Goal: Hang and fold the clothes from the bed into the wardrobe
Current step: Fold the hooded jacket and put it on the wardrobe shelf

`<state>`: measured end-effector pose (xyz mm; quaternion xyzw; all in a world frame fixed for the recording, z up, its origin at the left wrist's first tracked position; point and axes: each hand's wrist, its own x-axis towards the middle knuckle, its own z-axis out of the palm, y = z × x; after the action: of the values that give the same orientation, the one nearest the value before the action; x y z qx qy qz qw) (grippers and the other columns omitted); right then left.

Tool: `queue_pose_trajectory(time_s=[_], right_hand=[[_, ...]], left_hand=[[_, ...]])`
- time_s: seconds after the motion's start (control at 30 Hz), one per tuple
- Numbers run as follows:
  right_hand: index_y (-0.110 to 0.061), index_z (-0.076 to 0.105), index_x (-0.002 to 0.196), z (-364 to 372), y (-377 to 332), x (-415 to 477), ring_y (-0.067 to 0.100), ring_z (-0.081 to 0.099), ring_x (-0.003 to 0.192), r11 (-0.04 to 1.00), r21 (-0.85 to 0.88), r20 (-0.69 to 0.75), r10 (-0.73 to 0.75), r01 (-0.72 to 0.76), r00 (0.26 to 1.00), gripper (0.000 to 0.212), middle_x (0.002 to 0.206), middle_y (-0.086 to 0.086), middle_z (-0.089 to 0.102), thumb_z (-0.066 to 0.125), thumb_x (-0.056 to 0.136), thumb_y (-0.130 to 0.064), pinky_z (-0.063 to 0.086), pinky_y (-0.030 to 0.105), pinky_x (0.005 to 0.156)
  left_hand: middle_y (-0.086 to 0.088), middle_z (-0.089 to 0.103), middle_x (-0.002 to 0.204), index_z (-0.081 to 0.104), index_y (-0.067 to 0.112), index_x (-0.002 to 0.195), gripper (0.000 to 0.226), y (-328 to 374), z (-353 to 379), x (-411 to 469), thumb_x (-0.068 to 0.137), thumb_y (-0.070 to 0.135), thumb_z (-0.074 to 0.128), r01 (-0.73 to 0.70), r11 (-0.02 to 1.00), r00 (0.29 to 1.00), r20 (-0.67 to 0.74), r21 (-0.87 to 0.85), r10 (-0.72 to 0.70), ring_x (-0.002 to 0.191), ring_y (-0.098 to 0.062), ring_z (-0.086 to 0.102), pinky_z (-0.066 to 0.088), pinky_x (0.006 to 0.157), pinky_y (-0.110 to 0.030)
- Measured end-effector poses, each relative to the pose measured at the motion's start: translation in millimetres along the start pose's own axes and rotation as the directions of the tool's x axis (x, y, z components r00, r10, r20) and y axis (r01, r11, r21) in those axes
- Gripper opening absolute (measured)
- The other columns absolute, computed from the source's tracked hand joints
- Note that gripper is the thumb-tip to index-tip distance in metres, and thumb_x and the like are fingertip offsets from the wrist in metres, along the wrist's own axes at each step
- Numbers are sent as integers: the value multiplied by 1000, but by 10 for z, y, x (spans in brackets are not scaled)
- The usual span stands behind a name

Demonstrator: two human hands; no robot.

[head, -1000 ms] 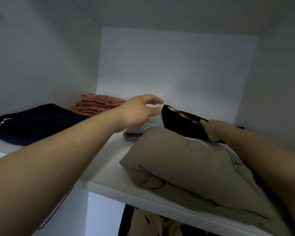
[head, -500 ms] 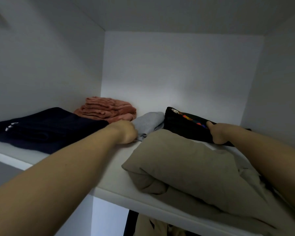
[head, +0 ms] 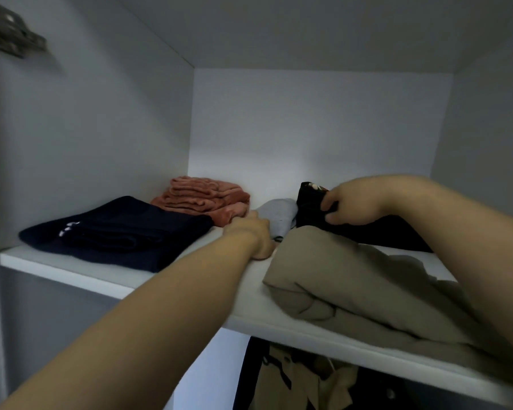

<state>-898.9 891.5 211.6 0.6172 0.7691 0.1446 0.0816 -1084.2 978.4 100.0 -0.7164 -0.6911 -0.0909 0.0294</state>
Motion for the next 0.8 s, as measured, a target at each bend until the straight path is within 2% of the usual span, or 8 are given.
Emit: queue_pose_trajectory(time_s=[0.13,0.23,0.33,0.53,0.6,0.7,0.77,0.8], right_hand=[[-37,40,152,209,-585,-587,23,43,141,978,191,13,-92,88,996,54,157,-2,43,30,104,-60,30,36,118],[-42,20,159,417,-588,-663,25,37,145,949,315,103,-19,-14,995,54,162,1,35,24,107,-56,24,35,118],[-43,24,157,447,-359,-570,25,36,145,948,299,140,72,-111,988,50,161,0,36,27,108,-51,23,37,118],[-32,36,155,645,-35,-430,24,37,145,888,388,94,229,-247,969,50,160,-1,38,30,107,-47,24,41,122],[-33,38,153,688,-21,-441,24,38,144,853,459,79,240,-249,967,48,158,-1,40,31,107,-45,24,43,121],[-34,46,144,722,5,-480,25,44,137,814,520,64,263,-257,963,41,150,1,48,37,106,-44,29,42,117],[-32,50,134,714,26,-497,24,49,128,797,532,87,284,-285,955,33,142,2,53,41,104,-42,33,41,113],[-32,50,132,701,27,-491,24,49,126,798,521,105,292,-303,951,31,141,2,53,43,103,-41,34,42,113]], left_hand=[[-13,27,158,41,15,150,69,84,-55,-47,88,42,55,-45,991,995,98,129,32,141,-41,36,40,111,-56],[-14,29,161,35,9,155,66,141,-188,-350,98,37,52,-118,976,985,150,183,90,146,-36,33,34,118,-50],[-15,38,157,39,4,151,53,118,-326,-688,106,31,42,-186,965,974,160,184,158,143,-34,39,33,115,-42],[-18,69,107,70,8,95,24,-272,-709,-1216,96,25,53,-167,963,923,376,212,78,108,-37,67,56,91,-37],[-21,59,120,61,7,117,32,-367,-882,-1333,89,22,61,-86,990,921,389,114,35,106,-40,65,59,90,-45],[-20,62,103,48,16,141,48,-377,-1114,-1510,93,17,53,-49,998,898,439,42,26,92,-40,69,60,76,-46],[-15,67,99,49,7,144,46,-271,-1164,-1574,102,25,45,-63,997,954,295,38,49,80,-31,73,55,71,-39],[-14,67,112,49,7,145,50,-192,-1137,-1606,104,35,42,-84,995,980,187,50,74,94,-30,72,53,82,-41]])
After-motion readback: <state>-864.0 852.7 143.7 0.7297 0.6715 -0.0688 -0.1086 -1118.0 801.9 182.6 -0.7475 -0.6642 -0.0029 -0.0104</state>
